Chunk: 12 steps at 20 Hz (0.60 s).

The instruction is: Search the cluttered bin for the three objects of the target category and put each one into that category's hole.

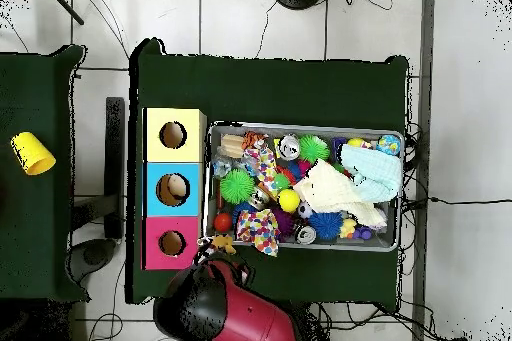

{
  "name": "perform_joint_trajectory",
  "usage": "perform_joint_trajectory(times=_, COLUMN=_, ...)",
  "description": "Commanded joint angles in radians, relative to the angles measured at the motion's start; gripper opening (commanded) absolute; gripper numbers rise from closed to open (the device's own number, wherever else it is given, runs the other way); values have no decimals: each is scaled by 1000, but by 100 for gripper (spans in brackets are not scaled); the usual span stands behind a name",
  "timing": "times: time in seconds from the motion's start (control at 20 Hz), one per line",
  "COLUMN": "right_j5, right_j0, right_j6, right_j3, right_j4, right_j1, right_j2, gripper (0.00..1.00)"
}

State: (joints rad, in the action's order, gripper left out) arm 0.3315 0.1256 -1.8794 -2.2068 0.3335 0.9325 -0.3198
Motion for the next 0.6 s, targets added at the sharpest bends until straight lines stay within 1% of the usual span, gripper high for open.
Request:
perform_joint_trajectory(times=0.05, right_j5=-13, right_j0=59, right_j6=-198, right_j3=35, right_j4=-29, right_j1=-64, right_j2=8, gripper=0)
perform_joint_trajectory(times=0.1, right_j5=45, right_j0=82, right_j6=-111, right_j3=91, right_j4=-110, right_j1=-68, right_j2=-19, gripper=0)
perform_joint_trajectory(times=0.15, right_j5=167, right_j0=3, right_j6=48, right_j3=153, right_j4=-206, right_j1=-39, right_j2=-40, gripper=0)
perform_joint_trajectory(times=0.25, right_j5=171, right_j0=-165, right_j6=203, right_j3=174, right_j4=-254, right_j1=-19, right_j2=15, gripper=0)
perform_joint_trajectory(times=0.3, right_j5=172, right_j0=-251, right_j6=281, right_j3=182, right_j4=-274, right_j1=-16, right_j2=60, gripper=0)
perform_joint_trajectory(times=0.4, right_j5=174, right_j0=-332, right_j6=328, right_j3=193, right_j4=-312, right_j1=-16, right_j2=111, gripper=0)
perform_joint_trajectory(times=0.45, right_j5=172, right_j0=-389, right_j6=383, right_j3=207, right_j4=-335, right_j1=-23, right_j2=144, gripper=0)
perform_joint_trajectory(times=0.55, right_j5=164, right_j0=-458, right_j6=400, right_j3=219, right_j4=-391, right_j1=-22, right_j2=200, gripper=0)
perform_joint_trajectory(times=0.6, right_j5=147, right_j0=-496, right_j6=434, right_j3=229, right_j4=-410, right_j1=-30, right_j2=222, gripper=0)
